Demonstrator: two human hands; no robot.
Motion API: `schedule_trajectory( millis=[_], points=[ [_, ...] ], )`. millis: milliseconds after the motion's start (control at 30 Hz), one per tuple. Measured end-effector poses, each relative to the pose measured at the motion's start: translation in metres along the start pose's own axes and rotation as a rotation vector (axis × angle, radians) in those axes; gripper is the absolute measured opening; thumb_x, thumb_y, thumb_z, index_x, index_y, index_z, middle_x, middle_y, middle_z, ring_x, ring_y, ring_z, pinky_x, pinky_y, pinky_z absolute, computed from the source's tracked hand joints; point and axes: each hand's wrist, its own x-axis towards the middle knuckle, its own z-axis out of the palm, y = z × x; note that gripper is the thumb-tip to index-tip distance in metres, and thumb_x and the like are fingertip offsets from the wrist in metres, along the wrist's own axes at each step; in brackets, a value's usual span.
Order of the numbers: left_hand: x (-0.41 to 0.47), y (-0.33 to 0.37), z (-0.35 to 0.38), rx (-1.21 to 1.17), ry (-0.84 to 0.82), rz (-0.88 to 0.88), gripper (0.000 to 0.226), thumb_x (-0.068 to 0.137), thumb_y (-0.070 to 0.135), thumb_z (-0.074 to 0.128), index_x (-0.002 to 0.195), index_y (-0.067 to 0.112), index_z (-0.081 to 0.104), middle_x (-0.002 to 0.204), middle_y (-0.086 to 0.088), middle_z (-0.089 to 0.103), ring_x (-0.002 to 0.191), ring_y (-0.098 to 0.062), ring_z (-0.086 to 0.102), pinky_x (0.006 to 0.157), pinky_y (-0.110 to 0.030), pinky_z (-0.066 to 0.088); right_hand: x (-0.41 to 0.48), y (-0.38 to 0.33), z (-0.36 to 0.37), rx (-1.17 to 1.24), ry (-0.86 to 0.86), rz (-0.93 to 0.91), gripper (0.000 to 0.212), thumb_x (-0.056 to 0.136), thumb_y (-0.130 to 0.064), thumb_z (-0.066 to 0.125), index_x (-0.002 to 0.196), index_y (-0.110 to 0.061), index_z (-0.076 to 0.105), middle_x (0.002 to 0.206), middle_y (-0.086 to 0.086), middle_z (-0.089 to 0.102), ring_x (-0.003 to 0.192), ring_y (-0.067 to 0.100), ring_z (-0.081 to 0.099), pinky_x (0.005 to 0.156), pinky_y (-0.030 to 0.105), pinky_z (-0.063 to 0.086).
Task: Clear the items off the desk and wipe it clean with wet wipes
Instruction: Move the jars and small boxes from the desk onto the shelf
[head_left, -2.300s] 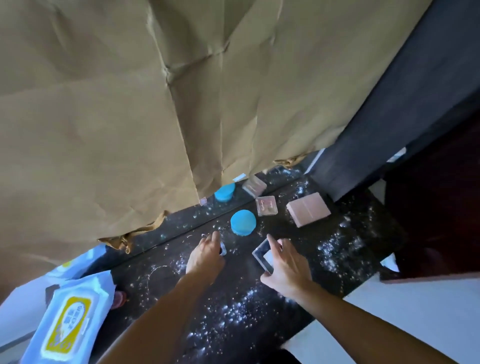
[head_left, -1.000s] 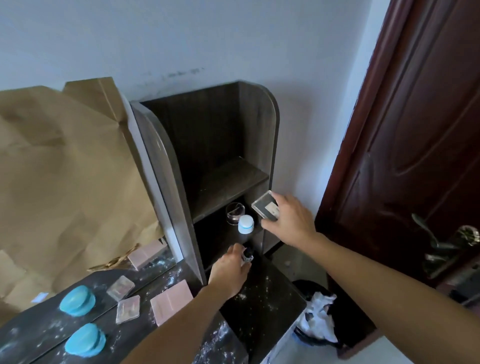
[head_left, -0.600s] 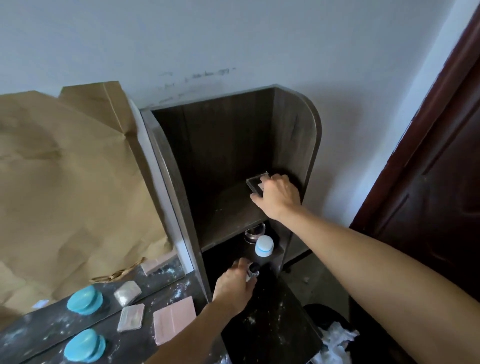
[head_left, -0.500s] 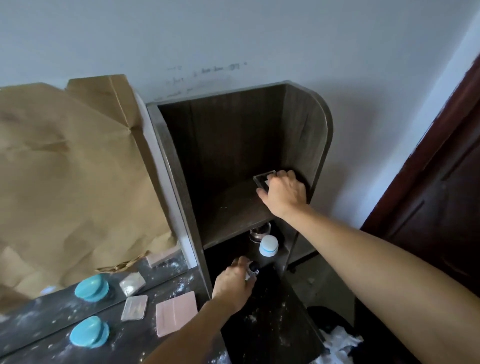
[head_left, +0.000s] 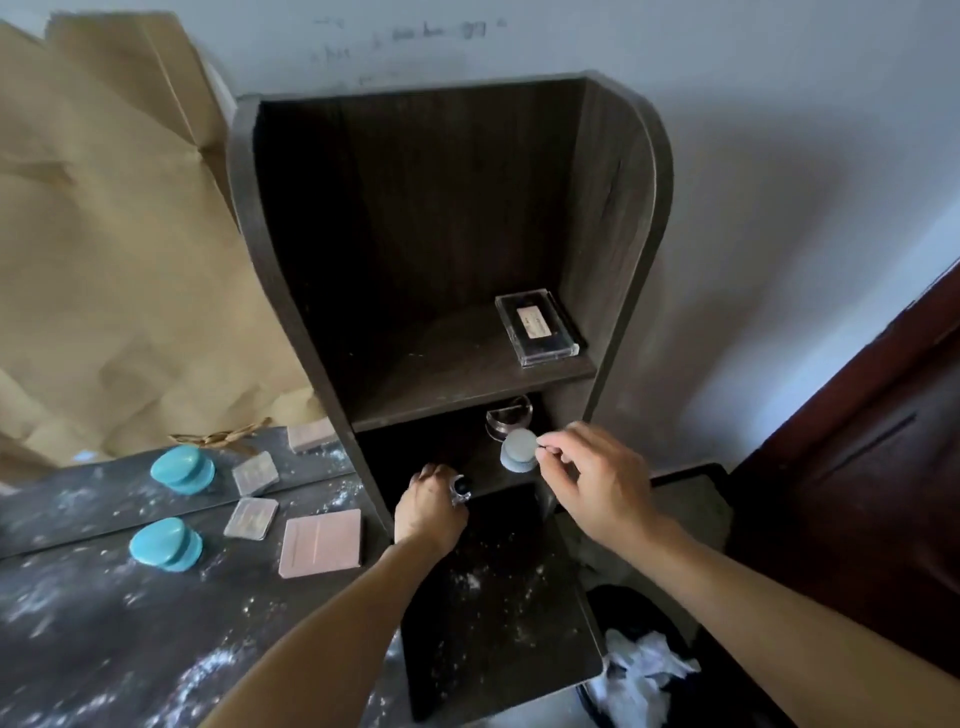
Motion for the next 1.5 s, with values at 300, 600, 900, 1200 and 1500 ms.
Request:
schedule_trajectory(
  millis=[300, 600, 900, 1200, 1500],
  points=[
    [0.059, 0.003, 0.041, 0.099, -0.004, -0.042, 0.035, 0.086, 0.039, 0.060, 0.117, 0.024, 0.061, 0.119, -0.008, 0.053, 0.114, -0.029, 0.046, 0.090, -0.038, 0.044, -0.076, 0.050, 0.038, -0.038, -0.500, 0.345, 0.012, 0.084, -0.035, 0.060, 0.079, -0.027, 0.068, 0.062, -0.008, 0.064, 0.056, 0.010, 0.060, 0.052, 0.027, 0.048],
    [0.043, 0.004, 0.034, 0.070, 0.030, 0.001, 0.043, 0.084, 0.026, 0.059, 0.127, 0.020, 0.053, 0.125, -0.008, 0.049, 0.117, -0.028, 0.045, 0.093, -0.038, 0.044, -0.075, 0.057, 0.058, -0.114, -0.683, 0.356, 0.017, 0.084, -0.042, 0.053, 0.087, -0.028, 0.063, 0.070, -0.013, 0.063, 0.069, 0.012, 0.063, 0.067, 0.030, 0.048],
    [-0.118, -0.081, -0.015, 0.100, 0.077, -0.230, 0.035, 0.087, 0.019, 0.050, 0.123, 0.020, 0.053, 0.116, -0.003, 0.054, 0.105, -0.028, 0.057, 0.083, -0.040, 0.050, -0.070, -0.028, 0.099, -0.010, -0.878, 0.034, 0.023, 0.089, -0.037, 0.054, 0.106, -0.026, 0.064, 0.097, -0.009, 0.066, 0.090, 0.013, 0.063, 0.068, 0.025, 0.042],
    [-0.253, -0.182, -0.083, 0.134, 0.212, -0.568, 0.027, 0.088, 0.025, 0.051, 0.114, 0.021, 0.057, 0.113, -0.001, 0.054, 0.102, -0.025, 0.058, 0.079, -0.037, 0.048, -0.079, -0.182, 0.143, 0.052, -0.940, -0.303, 0.023, 0.089, -0.038, 0.052, 0.106, -0.027, 0.062, 0.104, -0.005, 0.065, 0.097, 0.020, 0.061, 0.073, 0.031, 0.046],
    [-0.325, -0.292, -0.143, 0.141, 0.268, -0.631, 0.015, 0.090, 0.024, 0.046, 0.099, 0.017, 0.056, 0.095, 0.002, 0.051, 0.082, -0.021, 0.057, 0.065, -0.036, 0.050, -0.085, -0.327, 0.202, 0.024, -0.929, -0.392, 0.021, 0.089, -0.037, 0.051, 0.104, -0.027, 0.061, 0.105, -0.003, 0.065, 0.096, 0.022, 0.061, 0.072, 0.029, 0.044]
  ],
)
